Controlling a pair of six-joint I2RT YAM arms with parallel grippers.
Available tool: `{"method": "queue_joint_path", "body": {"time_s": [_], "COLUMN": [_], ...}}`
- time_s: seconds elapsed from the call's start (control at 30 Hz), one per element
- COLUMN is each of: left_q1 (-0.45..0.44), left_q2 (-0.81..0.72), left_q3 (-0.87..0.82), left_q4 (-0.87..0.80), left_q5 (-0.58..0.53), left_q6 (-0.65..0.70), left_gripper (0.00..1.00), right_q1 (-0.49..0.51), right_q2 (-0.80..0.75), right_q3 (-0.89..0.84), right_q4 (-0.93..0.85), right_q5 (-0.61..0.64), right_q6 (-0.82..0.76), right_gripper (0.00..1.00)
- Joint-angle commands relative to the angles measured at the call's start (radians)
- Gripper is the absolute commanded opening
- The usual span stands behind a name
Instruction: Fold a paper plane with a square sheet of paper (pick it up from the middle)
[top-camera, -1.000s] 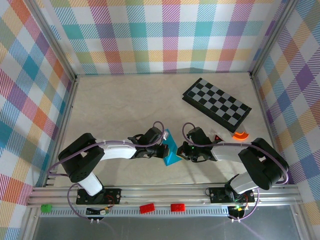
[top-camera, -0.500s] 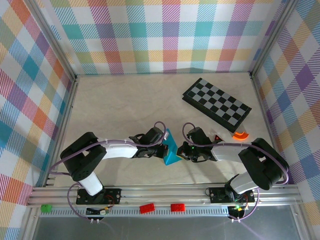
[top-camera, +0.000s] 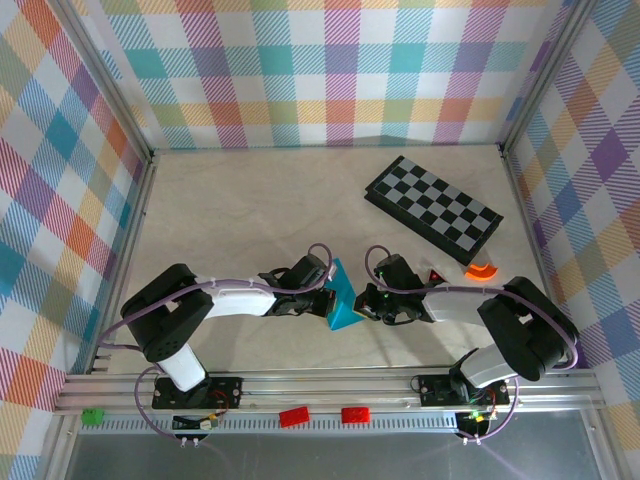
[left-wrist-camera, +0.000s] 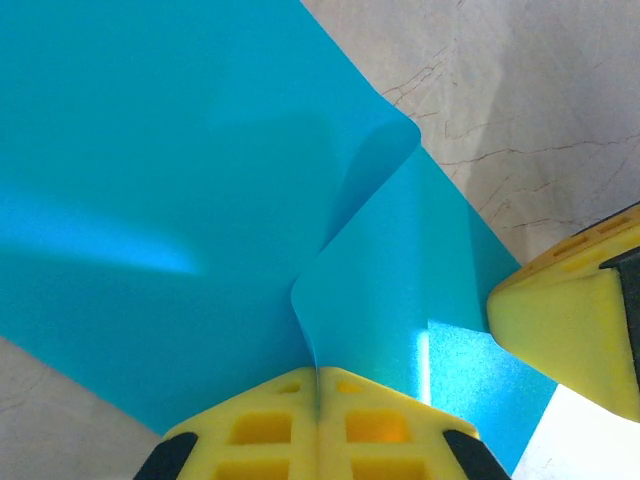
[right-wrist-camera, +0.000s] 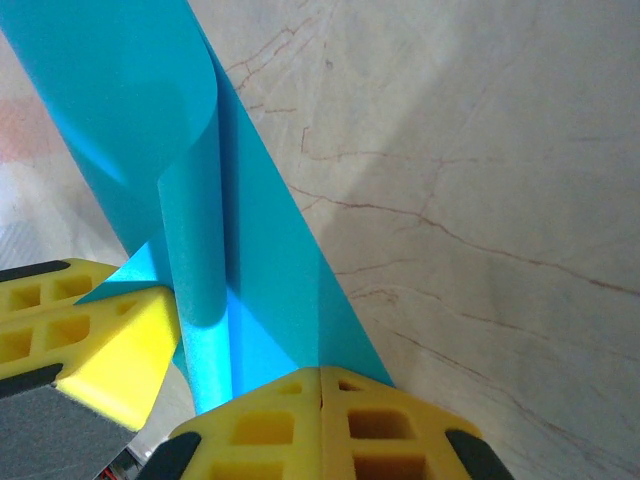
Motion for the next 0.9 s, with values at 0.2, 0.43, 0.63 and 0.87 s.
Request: {"method": "queue_joint_path", "body": {"time_s": [0.2,0.43,0.63,0.87], "left_q1": [0.008,0.007,0.008,0.007], "left_q2": [-0.009,-0.014,-0.014,-0.035], "left_q3": [0.019,0.014,0.020,0.026], "left_q4": [-0.050,-0.043,-0.053,-0.069], "left_q5": [-0.045,-0.043,-0.041,-0.010], "left_q6": [0.023,0.029,0.026,0.019], "left_gripper": [0.00,0.00,0.00,0.00], "right_q1": [-0.005,-0.005,-0.005,-0.005], "right_q2": [0.000,0.000,0.000,-0.002], "right_q3": [-0.027,-0.030,-0.030,-0.028], "right_q4": [-0.078,-0.076,-0.075,-0.078], "right_q5": [0.035,0.036,0.036,0.037], "right_q6": [-0.019,-0.017,-0.016,-0.017], "right_gripper": [0.04,0.04,0.04,0.04]}}
